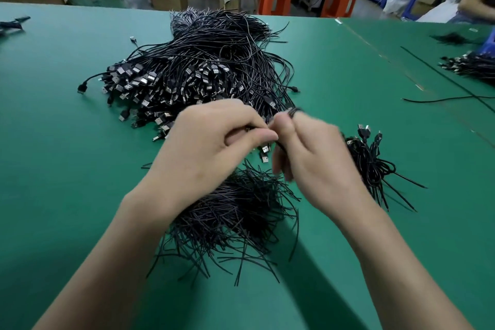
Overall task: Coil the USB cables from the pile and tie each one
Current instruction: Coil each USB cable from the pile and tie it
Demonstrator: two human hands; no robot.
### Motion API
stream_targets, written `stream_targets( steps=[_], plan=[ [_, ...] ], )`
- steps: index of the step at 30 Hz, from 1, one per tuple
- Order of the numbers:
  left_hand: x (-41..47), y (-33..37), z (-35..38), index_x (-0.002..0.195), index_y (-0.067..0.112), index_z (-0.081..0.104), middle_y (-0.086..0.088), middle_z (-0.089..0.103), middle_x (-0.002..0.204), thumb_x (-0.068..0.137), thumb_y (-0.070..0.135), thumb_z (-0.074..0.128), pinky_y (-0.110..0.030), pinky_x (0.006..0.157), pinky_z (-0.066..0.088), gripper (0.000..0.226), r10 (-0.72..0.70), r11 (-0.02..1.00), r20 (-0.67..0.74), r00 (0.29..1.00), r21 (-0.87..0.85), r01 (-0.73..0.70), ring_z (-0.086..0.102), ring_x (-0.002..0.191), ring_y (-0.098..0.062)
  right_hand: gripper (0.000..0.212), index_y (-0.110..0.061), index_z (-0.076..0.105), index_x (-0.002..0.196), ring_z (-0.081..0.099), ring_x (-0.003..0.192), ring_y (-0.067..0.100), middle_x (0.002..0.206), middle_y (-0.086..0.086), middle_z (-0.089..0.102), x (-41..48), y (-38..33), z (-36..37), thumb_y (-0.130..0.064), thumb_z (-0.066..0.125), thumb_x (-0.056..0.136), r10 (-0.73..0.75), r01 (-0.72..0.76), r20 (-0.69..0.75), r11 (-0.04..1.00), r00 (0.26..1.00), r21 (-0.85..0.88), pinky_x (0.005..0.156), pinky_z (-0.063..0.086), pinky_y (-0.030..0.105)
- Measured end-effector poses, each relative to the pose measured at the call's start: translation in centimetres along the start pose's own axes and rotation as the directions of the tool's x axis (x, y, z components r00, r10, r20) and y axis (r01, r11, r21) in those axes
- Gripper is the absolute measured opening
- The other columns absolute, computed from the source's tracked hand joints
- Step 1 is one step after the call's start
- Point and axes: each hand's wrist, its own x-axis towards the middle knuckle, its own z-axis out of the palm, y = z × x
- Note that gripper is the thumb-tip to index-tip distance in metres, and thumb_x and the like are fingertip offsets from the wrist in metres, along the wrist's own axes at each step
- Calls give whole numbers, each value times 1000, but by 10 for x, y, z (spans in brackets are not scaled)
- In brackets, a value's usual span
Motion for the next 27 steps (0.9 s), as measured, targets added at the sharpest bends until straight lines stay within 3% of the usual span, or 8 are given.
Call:
stream_targets(
  steps=[2,4,8,13,16,19,24,27],
  plan=[
    [0,-6,-2,85,18,76,10,49,64,91,30,77,-15,65,37,14,-58,995,-55,997,-83,53,49,64,-8,56,-18,67,78,38,44,6,48,-9,45,-7,0,4,-44,30,110,110,-184,290,953,951,242,49,30,20],
    [-1,-10,1,85,18,73,8,57,69,90,29,77,-16,64,39,12,-133,967,-61,989,-225,117,51,66,-6,60,-13,67,85,27,47,10,53,-7,35,-13,-4,6,-48,26,109,66,-433,554,703,830,565,48,22,23],
    [-7,-9,22,104,21,73,5,73,89,104,14,55,-31,76,55,20,-183,931,83,980,-306,200,65,81,-12,29,-4,58,96,36,49,6,61,-9,45,-12,-4,2,-26,41,104,-97,-347,399,338,912,875,47,30,18],
    [-7,6,32,79,43,48,17,48,65,106,15,52,-20,63,35,39,-64,985,290,955,-133,106,48,63,0,33,-4,63,113,73,86,19,92,6,75,0,-2,-1,-14,32,112,-3,25,-29,572,1000,820,75,58,28],
    [-3,7,21,81,46,56,21,55,71,107,26,54,-23,69,42,32,-49,999,324,945,6,50,54,70,3,27,-13,63,112,74,95,13,96,-1,77,-2,7,-3,-16,37,111,-126,170,-177,950,976,263,86,59,35],
    [-3,-2,2,96,36,77,21,67,74,101,45,58,-32,71,53,21,-92,991,214,972,117,68,63,71,-1,29,-21,65,96,66,70,10,73,-9,69,-6,14,-4,-32,42,109,-79,79,9,968,997,-240,71,53,40],
    [-4,-11,-5,82,29,80,11,72,67,83,39,81,-15,60,48,11,-253,944,93,963,-196,267,66,62,-4,49,-9,69,94,30,56,11,61,-6,36,-16,16,2,-37,32,111,85,-351,537,839,839,416,53,26,23],
    [-4,-13,5,83,21,78,0,76,76,79,39,82,-38,67,53,18,-346,828,116,931,-429,361,68,72,-10,35,-12,68,99,29,59,12,65,-5,34,-19,17,0,-30,39,106,-55,-407,635,726,770,555,54,28,19]
  ],
)
